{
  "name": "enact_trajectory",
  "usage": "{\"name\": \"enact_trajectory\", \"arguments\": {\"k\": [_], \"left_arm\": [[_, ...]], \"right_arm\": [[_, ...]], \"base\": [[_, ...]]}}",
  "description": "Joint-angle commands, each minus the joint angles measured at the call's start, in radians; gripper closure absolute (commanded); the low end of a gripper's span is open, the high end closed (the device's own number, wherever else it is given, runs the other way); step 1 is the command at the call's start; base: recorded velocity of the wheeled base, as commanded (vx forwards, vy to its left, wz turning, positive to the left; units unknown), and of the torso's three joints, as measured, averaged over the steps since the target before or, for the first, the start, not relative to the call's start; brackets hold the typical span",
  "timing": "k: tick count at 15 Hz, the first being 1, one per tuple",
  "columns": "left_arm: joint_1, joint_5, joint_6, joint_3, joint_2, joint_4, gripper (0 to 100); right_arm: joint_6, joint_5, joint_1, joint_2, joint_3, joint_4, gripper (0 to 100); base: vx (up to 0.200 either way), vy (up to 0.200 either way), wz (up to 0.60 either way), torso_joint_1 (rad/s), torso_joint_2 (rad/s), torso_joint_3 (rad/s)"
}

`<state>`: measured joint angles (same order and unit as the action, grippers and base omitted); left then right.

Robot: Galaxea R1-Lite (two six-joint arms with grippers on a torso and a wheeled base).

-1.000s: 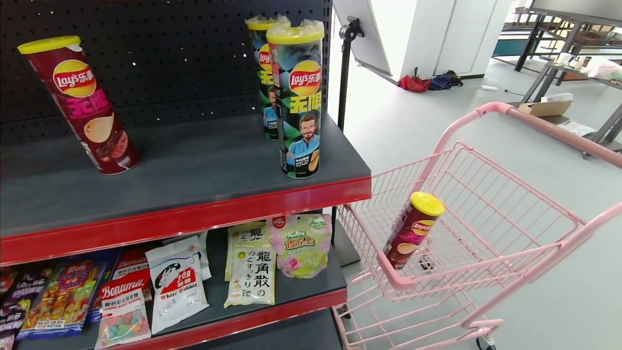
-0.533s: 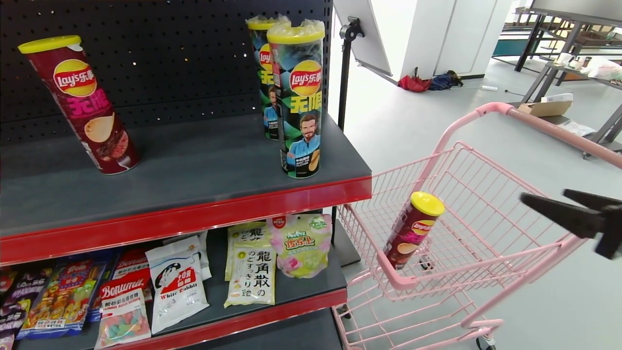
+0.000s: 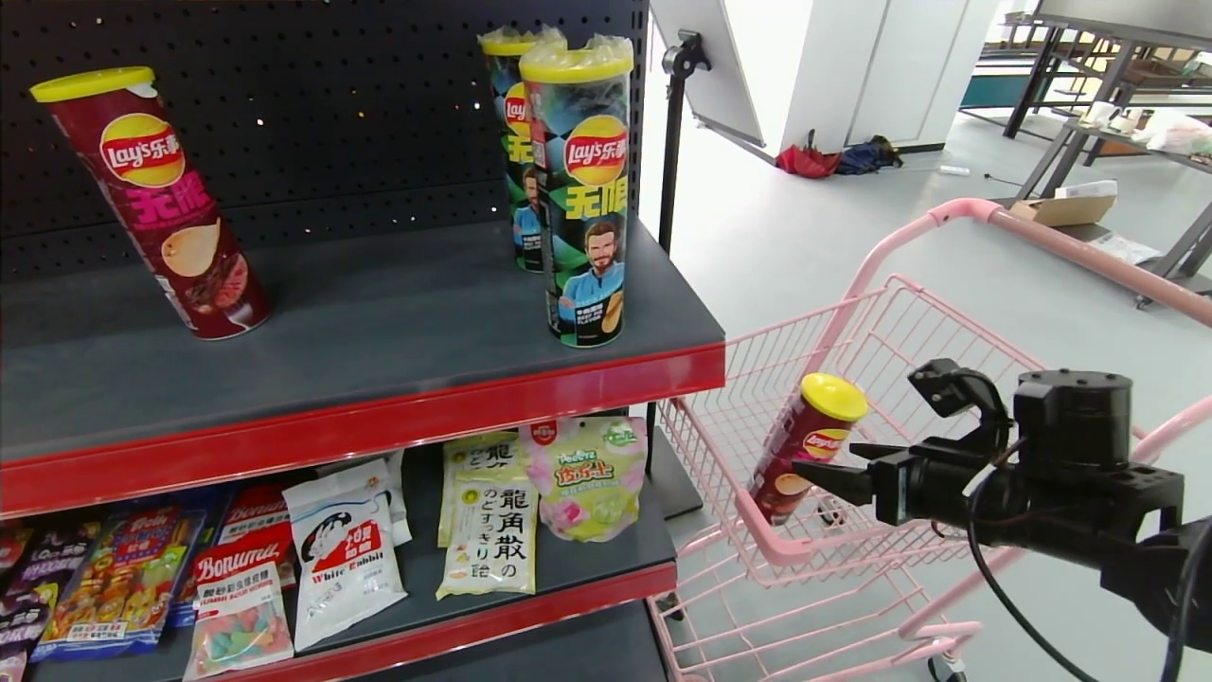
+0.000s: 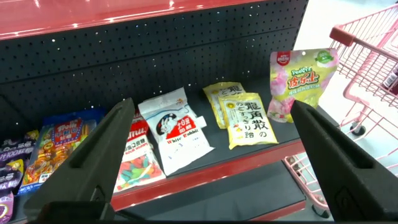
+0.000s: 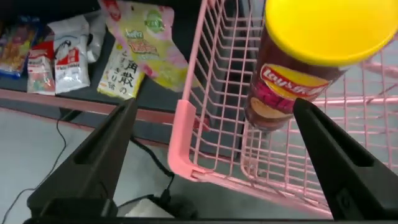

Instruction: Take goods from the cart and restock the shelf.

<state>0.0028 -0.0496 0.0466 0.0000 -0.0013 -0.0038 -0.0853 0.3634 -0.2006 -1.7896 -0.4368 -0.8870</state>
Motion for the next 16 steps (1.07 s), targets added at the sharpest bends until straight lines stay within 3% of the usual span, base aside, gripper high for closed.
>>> {"name": "enact_trajectory", "arguments": {"k": [1,5,10,12,16], "left_arm": [[0.0,-0.001,-0.001,0.0,0.001,-0.001,0],[0.0,0.0,-0.004,0.0,0.001,-0.001,0],[0.0,0.0,-0.007,0.0,0.001,-0.001,0],[0.0,0.0,-0.005,0.0,0.001,-0.001,0],[0.0,0.002,-0.021,0.0,0.001,0.002,0]], "right_arm": [[-0.002,-0.008,0.006,-0.133,-0.022,-0.056,0],[0.001,-0.041,0.047,-0.278,-0.062,-0.199,0],[0.001,-0.063,0.046,-0.292,-0.088,-0.198,0],[-0.001,-0.064,0.086,-0.298,-0.089,-0.199,0],[-0.131,-0.12,0.116,-0.044,0.015,-0.179,0]], "base": [[0.0,0.0,0.0,0.0,0.0,0.0],[0.0,0.0,0.0,0.0,0.0,0.0],[0.0,0.0,0.0,0.0,0.0,0.0],[0.0,0.0,0.0,0.0,0.0,0.0],[0.0,0.0,0.0,0.0,0.0,0.0]]}}
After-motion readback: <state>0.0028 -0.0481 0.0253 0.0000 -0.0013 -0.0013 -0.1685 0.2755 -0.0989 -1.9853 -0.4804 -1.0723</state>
